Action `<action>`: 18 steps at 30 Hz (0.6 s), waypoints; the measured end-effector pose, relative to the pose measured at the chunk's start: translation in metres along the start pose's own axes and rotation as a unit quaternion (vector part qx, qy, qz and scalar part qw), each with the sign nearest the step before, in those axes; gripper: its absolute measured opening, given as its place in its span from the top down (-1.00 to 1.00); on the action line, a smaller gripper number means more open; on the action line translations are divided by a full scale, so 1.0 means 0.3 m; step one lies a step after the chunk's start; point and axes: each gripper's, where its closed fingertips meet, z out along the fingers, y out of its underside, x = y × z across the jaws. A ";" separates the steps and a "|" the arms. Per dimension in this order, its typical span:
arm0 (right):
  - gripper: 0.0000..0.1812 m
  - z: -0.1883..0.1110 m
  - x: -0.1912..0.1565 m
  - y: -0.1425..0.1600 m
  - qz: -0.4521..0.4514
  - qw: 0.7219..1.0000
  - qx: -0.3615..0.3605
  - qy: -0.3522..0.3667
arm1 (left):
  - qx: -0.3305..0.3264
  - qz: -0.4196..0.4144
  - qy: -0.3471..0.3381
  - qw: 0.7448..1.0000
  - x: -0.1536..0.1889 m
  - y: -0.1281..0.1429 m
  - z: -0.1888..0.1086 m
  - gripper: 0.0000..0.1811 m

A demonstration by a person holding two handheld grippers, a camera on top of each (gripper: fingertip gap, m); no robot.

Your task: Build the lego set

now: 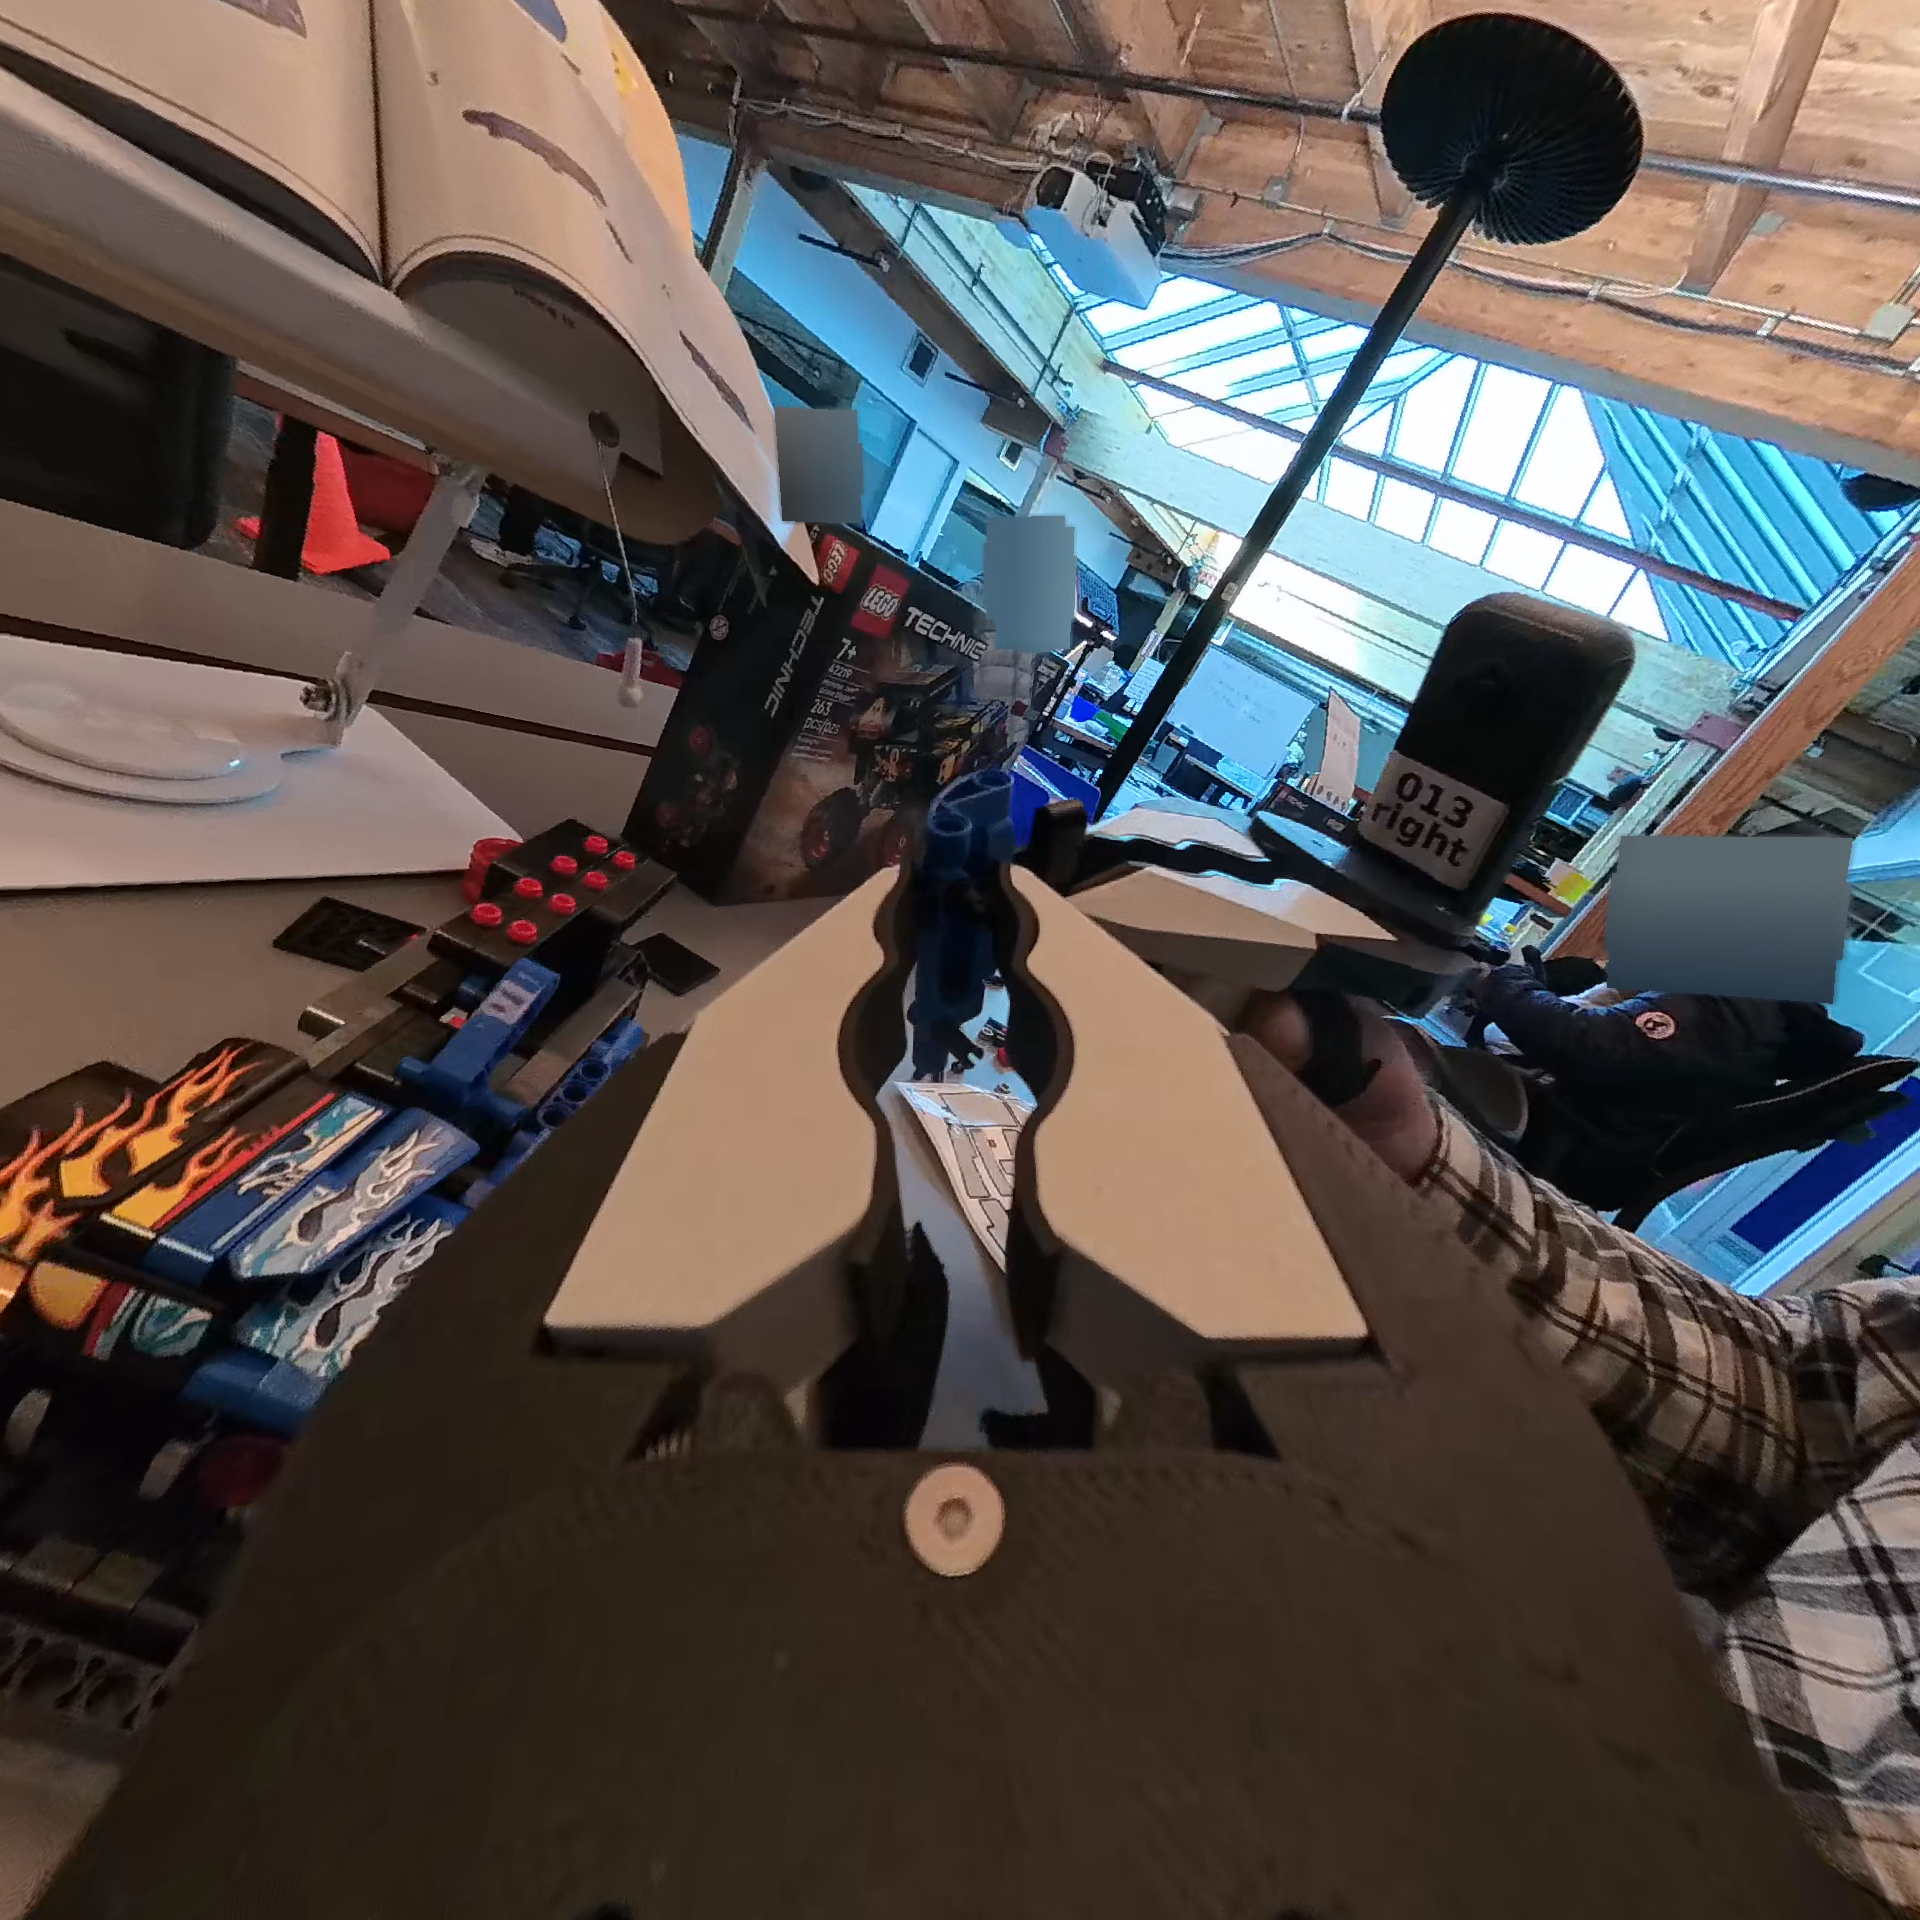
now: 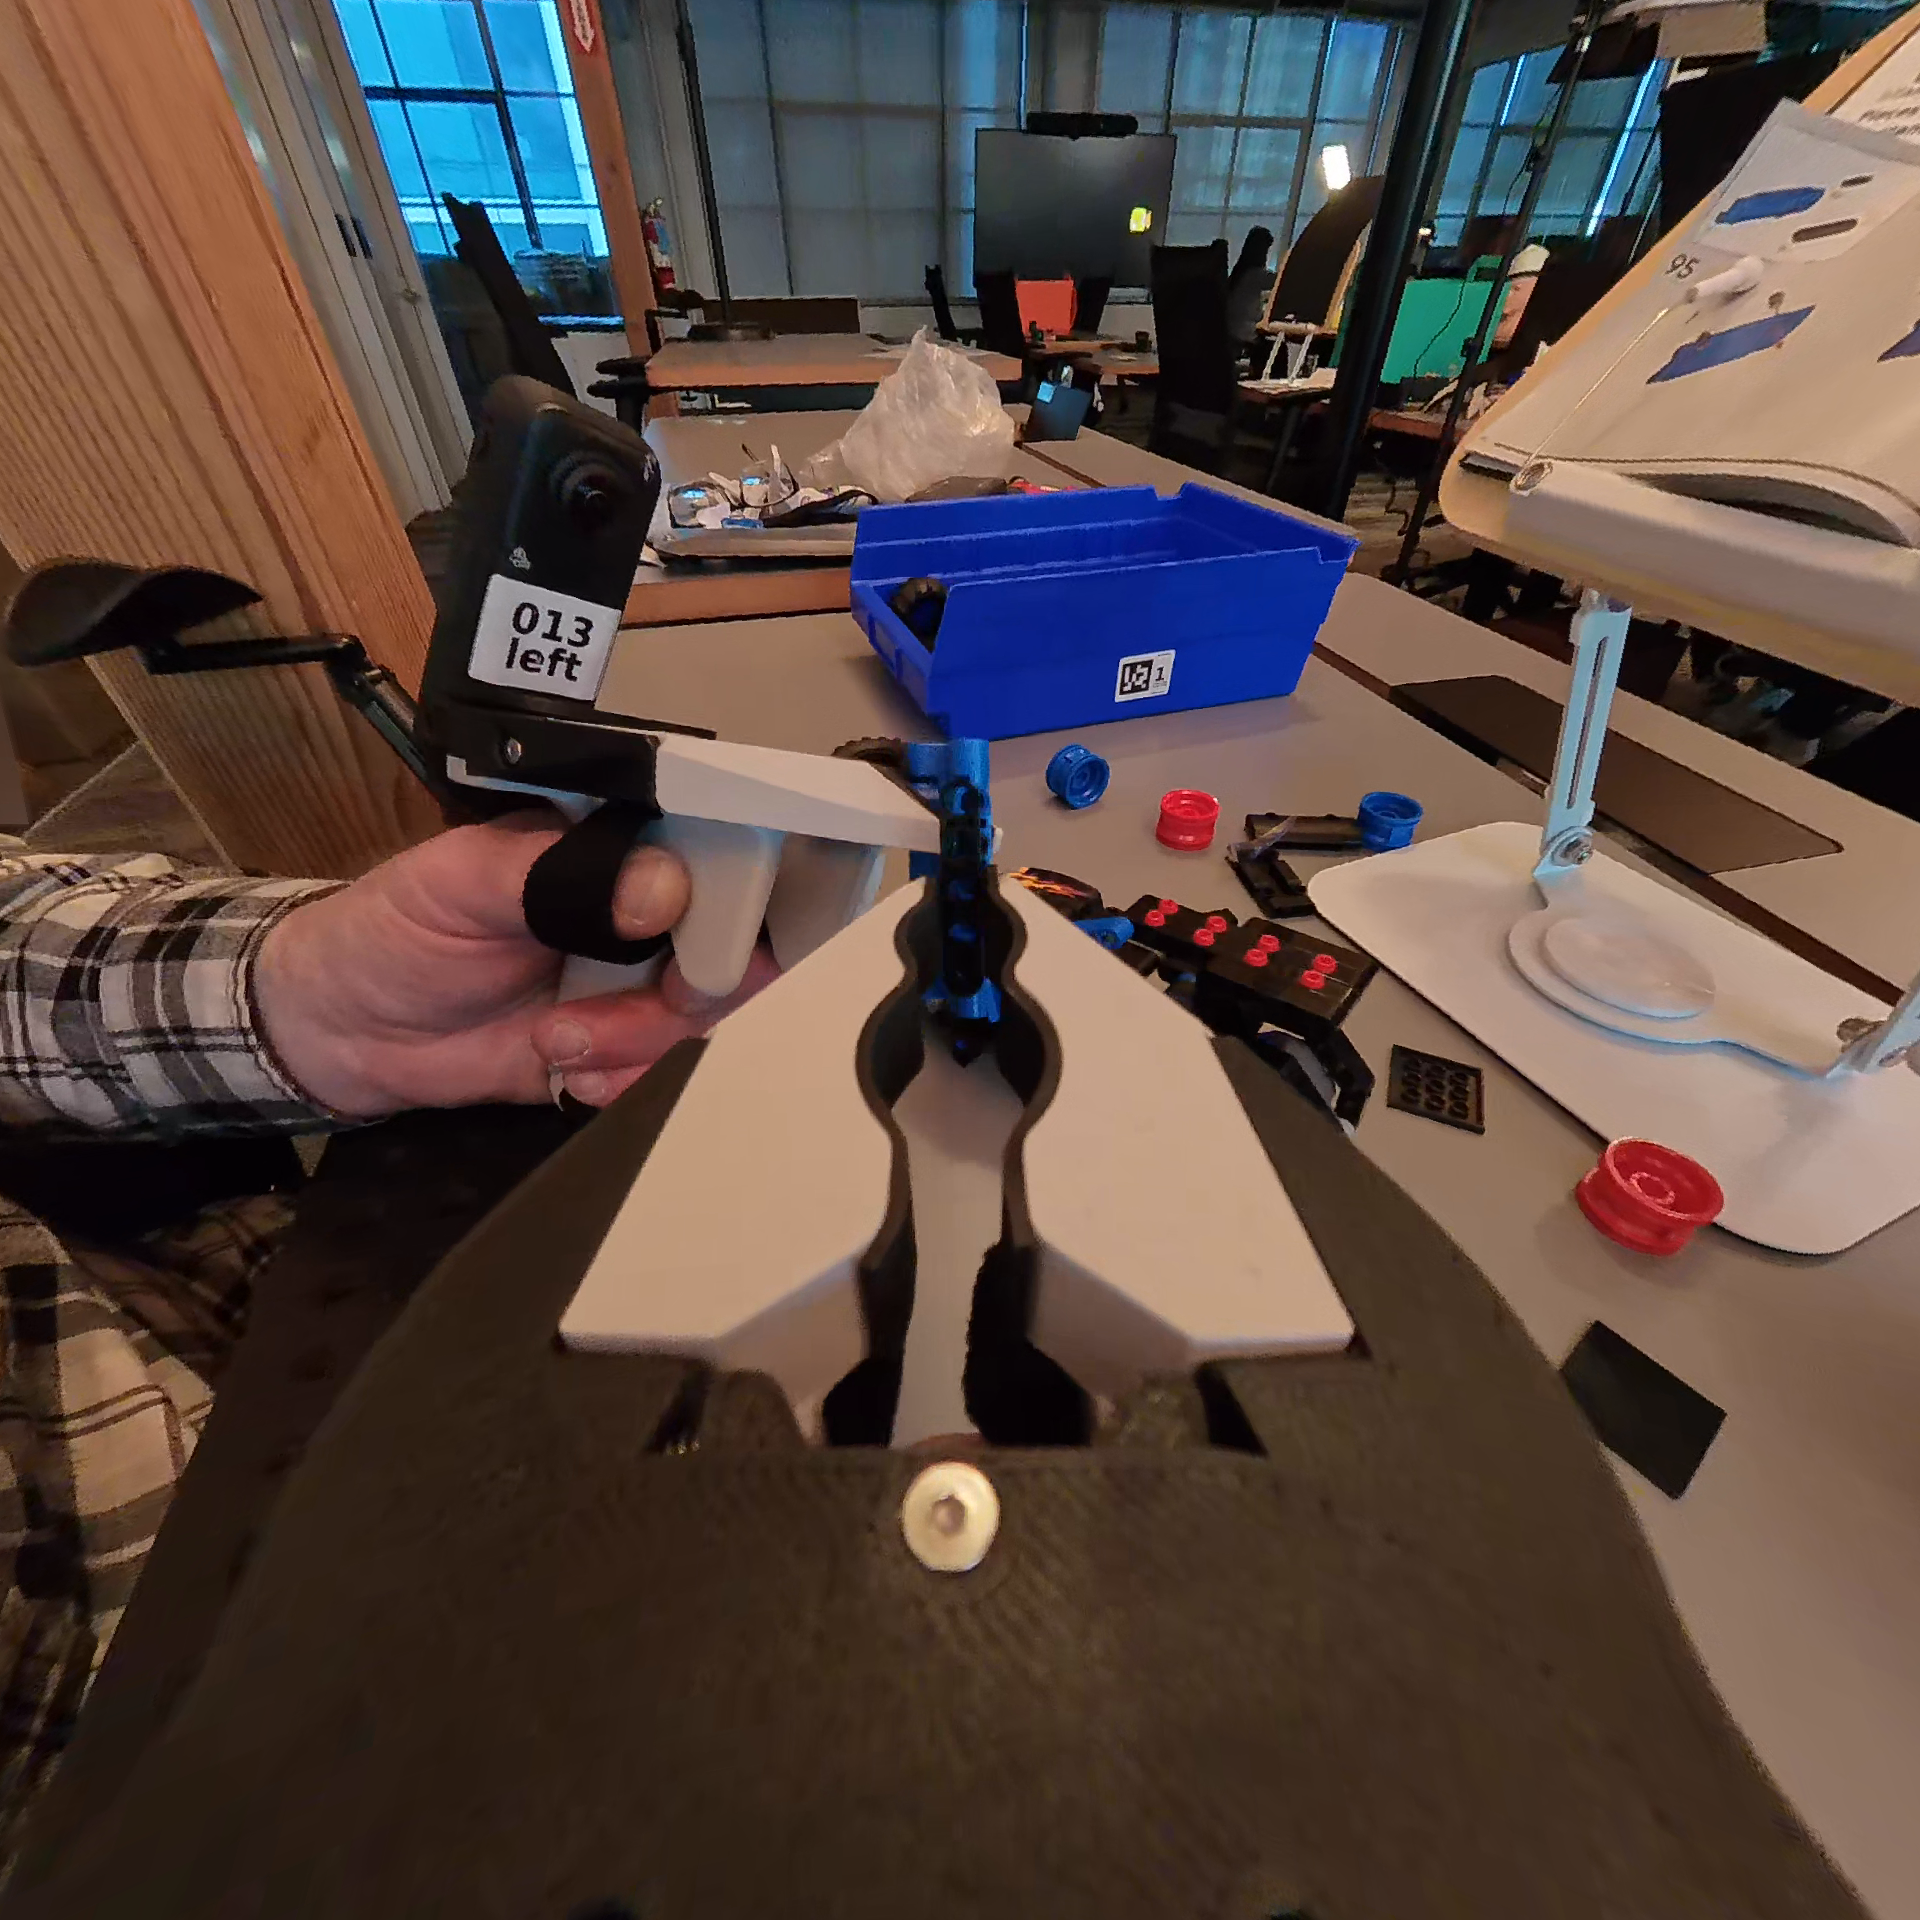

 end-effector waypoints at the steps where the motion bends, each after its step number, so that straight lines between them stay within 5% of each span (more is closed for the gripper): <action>1: 0.94 -0.001 0.002 0.001 0.002 1.000 -0.002 0.001 | -0.003 -0.002 0.002 1.000 0.001 0.004 0.002 0.86; 11: 0.94 -0.027 -0.001 -0.013 0.108 0.991 0.027 -0.068 | -0.009 0.015 0.010 1.000 0.026 0.010 0.016 0.86; 18: 0.93 -0.037 -0.003 -0.011 0.074 0.995 0.012 -0.065 | -0.012 0.008 0.020 1.000 0.037 0.017 0.020 0.86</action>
